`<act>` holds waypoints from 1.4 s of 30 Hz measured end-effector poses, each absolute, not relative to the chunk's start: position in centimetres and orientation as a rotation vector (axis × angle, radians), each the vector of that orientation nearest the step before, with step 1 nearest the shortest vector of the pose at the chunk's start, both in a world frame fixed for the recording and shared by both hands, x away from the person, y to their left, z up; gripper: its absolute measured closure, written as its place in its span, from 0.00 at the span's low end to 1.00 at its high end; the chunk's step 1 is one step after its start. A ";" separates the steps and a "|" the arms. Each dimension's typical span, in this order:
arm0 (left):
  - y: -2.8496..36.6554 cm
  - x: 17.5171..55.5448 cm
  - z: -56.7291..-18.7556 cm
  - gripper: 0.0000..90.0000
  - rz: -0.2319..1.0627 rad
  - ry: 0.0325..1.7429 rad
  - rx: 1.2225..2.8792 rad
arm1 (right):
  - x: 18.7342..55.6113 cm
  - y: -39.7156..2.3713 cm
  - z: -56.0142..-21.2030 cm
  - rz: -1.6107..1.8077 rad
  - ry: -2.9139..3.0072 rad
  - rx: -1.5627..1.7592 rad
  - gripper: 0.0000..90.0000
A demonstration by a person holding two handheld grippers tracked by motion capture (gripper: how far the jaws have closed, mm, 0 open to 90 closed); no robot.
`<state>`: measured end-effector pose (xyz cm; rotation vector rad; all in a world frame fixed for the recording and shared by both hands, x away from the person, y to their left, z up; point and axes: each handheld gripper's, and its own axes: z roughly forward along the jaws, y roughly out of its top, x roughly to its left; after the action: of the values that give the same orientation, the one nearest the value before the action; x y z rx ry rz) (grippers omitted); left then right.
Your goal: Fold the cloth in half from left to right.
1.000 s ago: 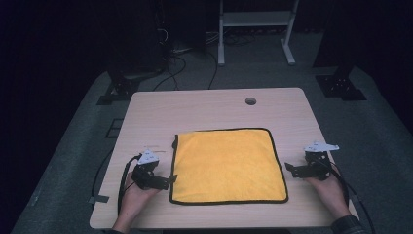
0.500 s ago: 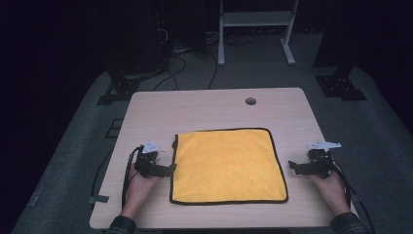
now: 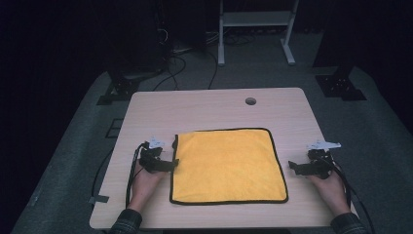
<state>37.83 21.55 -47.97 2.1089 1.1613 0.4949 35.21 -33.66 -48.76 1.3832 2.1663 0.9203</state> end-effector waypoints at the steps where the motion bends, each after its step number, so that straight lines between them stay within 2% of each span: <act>1: 21.6 37.8 -48.0 0.06 0.500 1.160 2.112 | 35.2 -33.7 -48.8 0.921 2.168 1.382 0.02; 8: 22.0 37.4 -48.1 0.15 0.520 1.134 2.073 | 35.2 -33.6 -48.8 0.924 2.172 1.374 0.02; 12: 21.7 36.9 -48.0 0.42 0.504 1.065 2.075 | 35.1 -33.6 -48.8 0.926 2.175 1.371 0.02; 20: 21.0 36.5 -47.7 0.75 0.456 1.028 2.091 | 35.1 -33.6 -48.8 0.927 2.178 1.368 0.02; 22: 20.7 36.4 -47.7 0.80 0.443 1.031 2.090 | 35.1 -33.6 -48.8 0.927 2.178 1.369 0.02; 29: 20.8 36.4 -47.7 0.94 0.398 1.044 2.062 | 35.1 -33.6 -48.8 0.927 2.178 1.372 0.02; 36: 21.3 36.6 -47.6 0.96 0.357 1.049 2.026 | 35.1 -33.6 -48.8 0.928 2.182 1.368 0.02; 42: 21.8 36.5 -46.7 0.97 0.297 1.035 1.933 | 35.1 -33.5 -48.8 0.928 2.183 1.367 0.02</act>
<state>36.48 21.80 -46.69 1.9334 1.0352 0.2972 35.09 -33.55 -48.76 1.3672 2.1828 0.9284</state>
